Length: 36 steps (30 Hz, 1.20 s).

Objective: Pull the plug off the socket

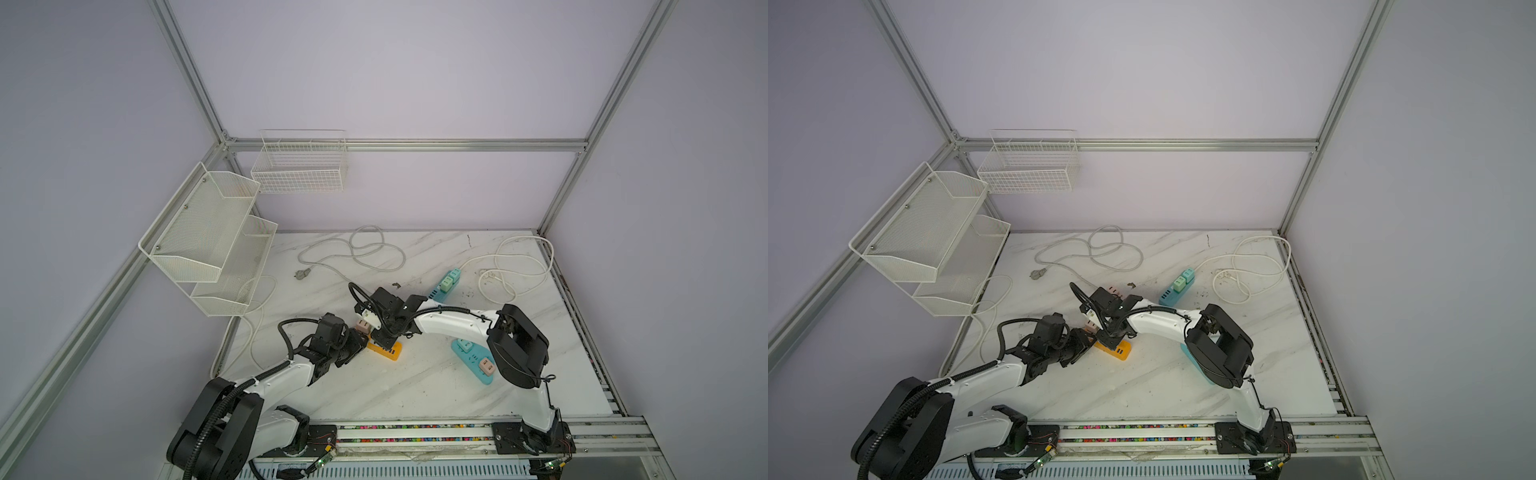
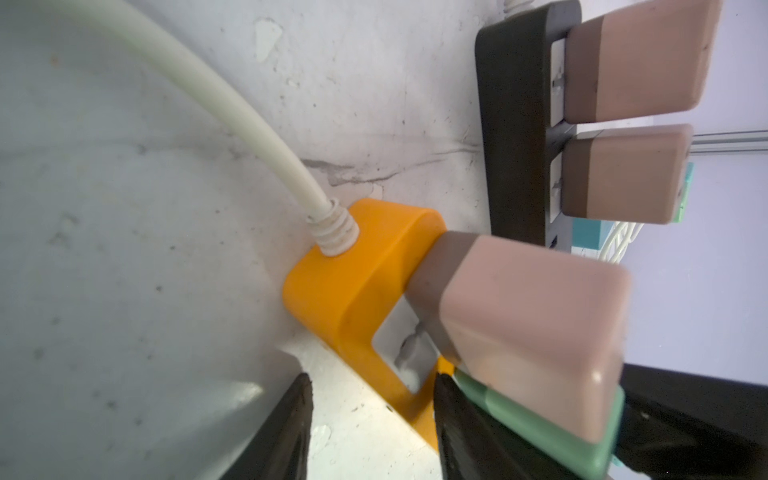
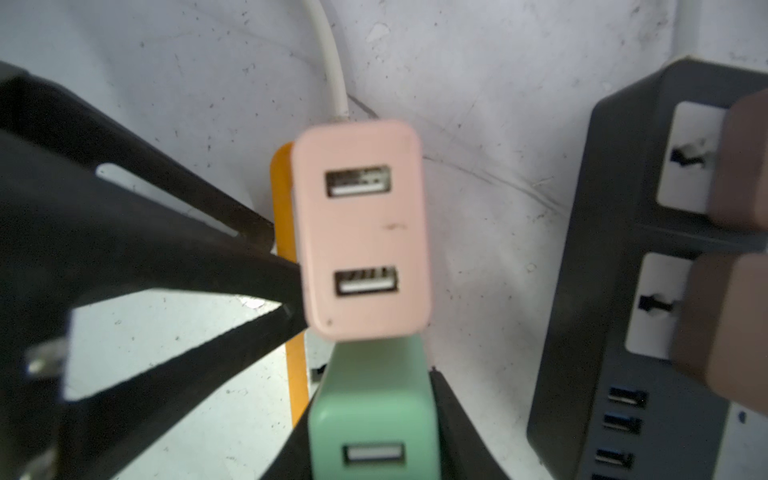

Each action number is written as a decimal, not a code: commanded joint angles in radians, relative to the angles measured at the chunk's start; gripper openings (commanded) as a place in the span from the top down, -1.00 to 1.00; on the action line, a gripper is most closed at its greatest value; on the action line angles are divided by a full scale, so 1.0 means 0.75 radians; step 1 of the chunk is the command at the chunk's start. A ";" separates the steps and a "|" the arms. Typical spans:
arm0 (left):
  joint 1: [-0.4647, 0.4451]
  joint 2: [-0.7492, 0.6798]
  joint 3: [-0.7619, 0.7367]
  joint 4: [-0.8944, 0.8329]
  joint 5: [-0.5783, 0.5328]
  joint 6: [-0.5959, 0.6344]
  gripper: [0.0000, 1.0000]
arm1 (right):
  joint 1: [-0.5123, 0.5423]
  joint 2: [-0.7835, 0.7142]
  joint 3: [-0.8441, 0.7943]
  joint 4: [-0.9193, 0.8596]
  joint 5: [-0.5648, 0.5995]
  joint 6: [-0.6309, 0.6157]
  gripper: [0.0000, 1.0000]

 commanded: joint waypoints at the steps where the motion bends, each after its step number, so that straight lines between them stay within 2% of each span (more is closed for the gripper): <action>1: -0.005 0.019 0.001 0.056 0.041 -0.008 0.04 | 0.022 0.004 0.002 -0.028 -0.013 -0.046 0.39; 14: -0.007 0.004 -0.077 -0.009 0.003 -0.011 0.10 | 0.033 -0.010 -0.006 0.021 0.006 -0.048 0.64; 24: -0.019 -0.012 -0.139 -0.050 -0.065 -0.008 0.14 | 0.050 -0.049 -0.012 0.072 0.020 -0.050 0.70; 29: -0.021 0.019 -0.114 -0.090 -0.068 0.032 0.14 | 0.035 -0.094 -0.020 0.109 -0.088 -0.066 0.73; 34: -0.031 0.050 -0.108 -0.086 -0.068 0.049 0.16 | 0.031 -0.068 0.007 0.081 -0.001 -0.049 0.75; 36: -0.031 0.042 -0.103 -0.118 -0.094 0.071 0.16 | 0.041 -0.053 0.038 0.057 -0.015 -0.046 0.76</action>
